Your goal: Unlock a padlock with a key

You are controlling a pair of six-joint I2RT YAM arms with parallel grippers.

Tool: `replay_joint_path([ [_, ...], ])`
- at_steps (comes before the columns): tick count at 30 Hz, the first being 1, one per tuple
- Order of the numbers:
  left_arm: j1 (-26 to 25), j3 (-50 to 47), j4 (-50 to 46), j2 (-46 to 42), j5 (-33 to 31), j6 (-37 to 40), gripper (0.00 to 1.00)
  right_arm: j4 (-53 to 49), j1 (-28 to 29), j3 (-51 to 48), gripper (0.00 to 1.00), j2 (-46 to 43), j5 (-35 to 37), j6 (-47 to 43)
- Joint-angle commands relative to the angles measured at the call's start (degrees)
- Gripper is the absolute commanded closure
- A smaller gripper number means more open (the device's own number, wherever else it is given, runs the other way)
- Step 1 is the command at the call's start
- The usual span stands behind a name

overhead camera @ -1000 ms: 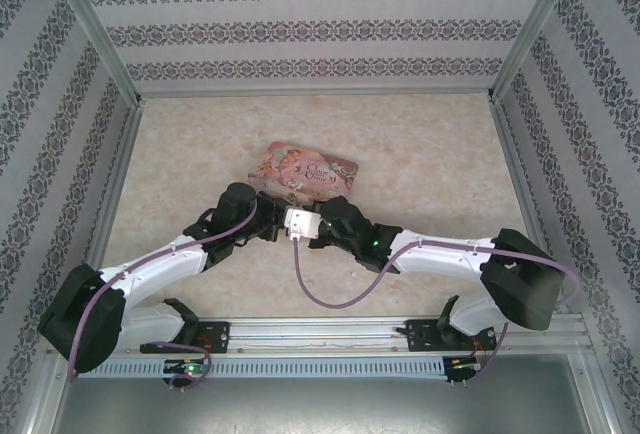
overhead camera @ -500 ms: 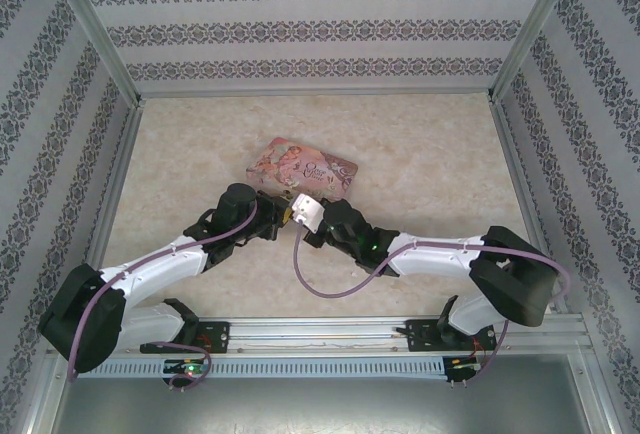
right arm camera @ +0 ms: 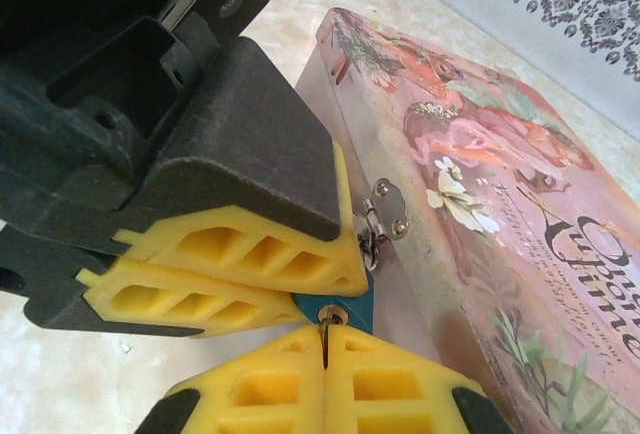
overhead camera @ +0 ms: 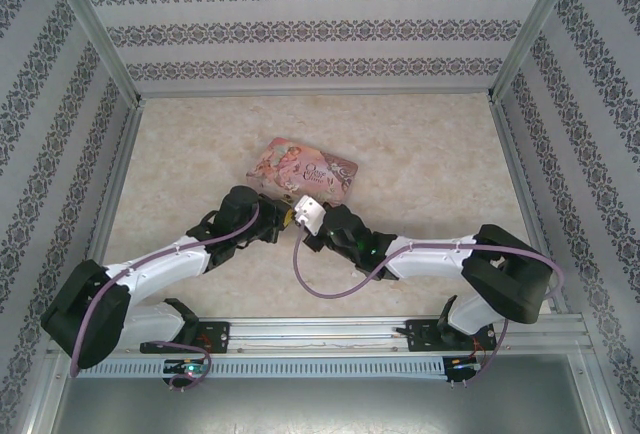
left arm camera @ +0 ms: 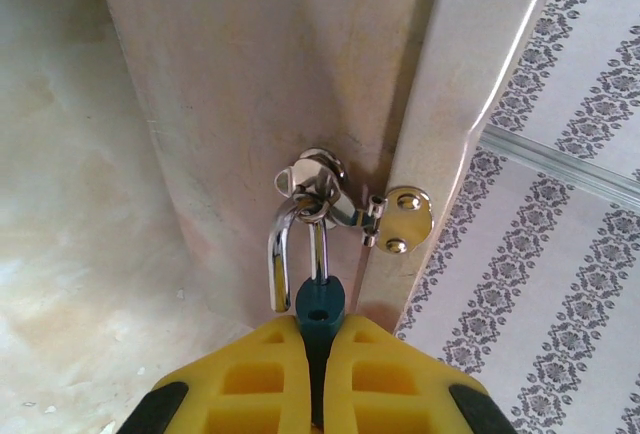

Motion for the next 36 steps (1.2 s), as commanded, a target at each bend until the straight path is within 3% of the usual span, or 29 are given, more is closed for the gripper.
replay_joint_path([
  [1, -2.1, -1.0, 4.8, 0.4, 2.2, 0.0, 1.00, 3.4, 0.5, -0.2, 1.00, 1.1, 0.9, 0.3],
  [19, -3.2, -2.6, 10.1, 7.5, 2.3, -0.4, 1.00, 5.7, 2.8, -0.7, 1.00, 7.3, 2.1, 0.6],
  [28, -3.2, -3.6, 4.7, 5.1, -1.2, 0.2, 0.65, 7.2, 2.9, -3.0, 1.00, 7.7, 2.2, 3.2],
  [36, -2.3, -3.7, -3.6, -0.7, -4.4, 4.4, 0.45, 10.8, 2.8, -6.1, 1.00, 8.0, 2.7, 8.4],
])
